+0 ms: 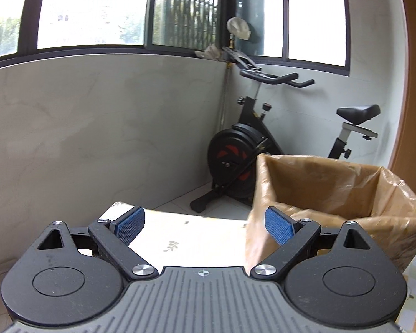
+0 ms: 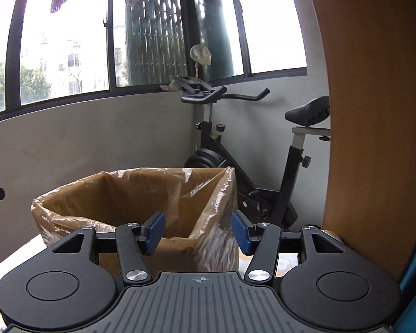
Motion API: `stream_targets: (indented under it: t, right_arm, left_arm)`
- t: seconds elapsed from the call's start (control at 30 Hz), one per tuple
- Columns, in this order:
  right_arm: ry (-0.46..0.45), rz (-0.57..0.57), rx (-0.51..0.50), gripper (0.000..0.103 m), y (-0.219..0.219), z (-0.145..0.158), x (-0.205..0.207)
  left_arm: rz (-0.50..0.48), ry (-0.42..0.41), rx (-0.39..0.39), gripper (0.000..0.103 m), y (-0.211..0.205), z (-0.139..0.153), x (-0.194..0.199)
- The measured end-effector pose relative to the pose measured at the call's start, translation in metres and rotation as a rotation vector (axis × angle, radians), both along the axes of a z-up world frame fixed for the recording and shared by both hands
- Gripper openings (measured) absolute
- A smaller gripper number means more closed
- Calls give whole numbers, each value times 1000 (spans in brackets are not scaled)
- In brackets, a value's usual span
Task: Organize snacks
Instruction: 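Grasp the green chip bag with the left tool while the right tool grasps the red sachet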
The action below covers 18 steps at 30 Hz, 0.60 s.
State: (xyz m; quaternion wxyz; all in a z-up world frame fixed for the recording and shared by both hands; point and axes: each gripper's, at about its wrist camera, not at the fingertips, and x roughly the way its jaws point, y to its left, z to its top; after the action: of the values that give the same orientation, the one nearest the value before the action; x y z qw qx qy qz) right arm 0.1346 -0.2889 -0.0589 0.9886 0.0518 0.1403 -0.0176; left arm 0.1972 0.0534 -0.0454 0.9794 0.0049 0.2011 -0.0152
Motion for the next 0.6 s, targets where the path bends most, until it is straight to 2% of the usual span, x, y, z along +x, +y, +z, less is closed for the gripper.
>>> stream_targets:
  t: [0.2,0.33,0.5,0.6]
  right_arm:
    - [-20,-15,13,53,-12,-23,-20]
    - [22,-34,20,53,-18,-44,-26]
    - [144,-77,28,53,-21,-85,-27]
    - [248,-88,75,52,-21,-112,-25]
  left_arm:
    - [74,32,-86,95,30,-22,-18]
    - [92,45,-84,95,31,-38,-25]
    - [81,83,-82,94,27,-60,-33]
    - [75,107,-88,94,26,-71,-37]
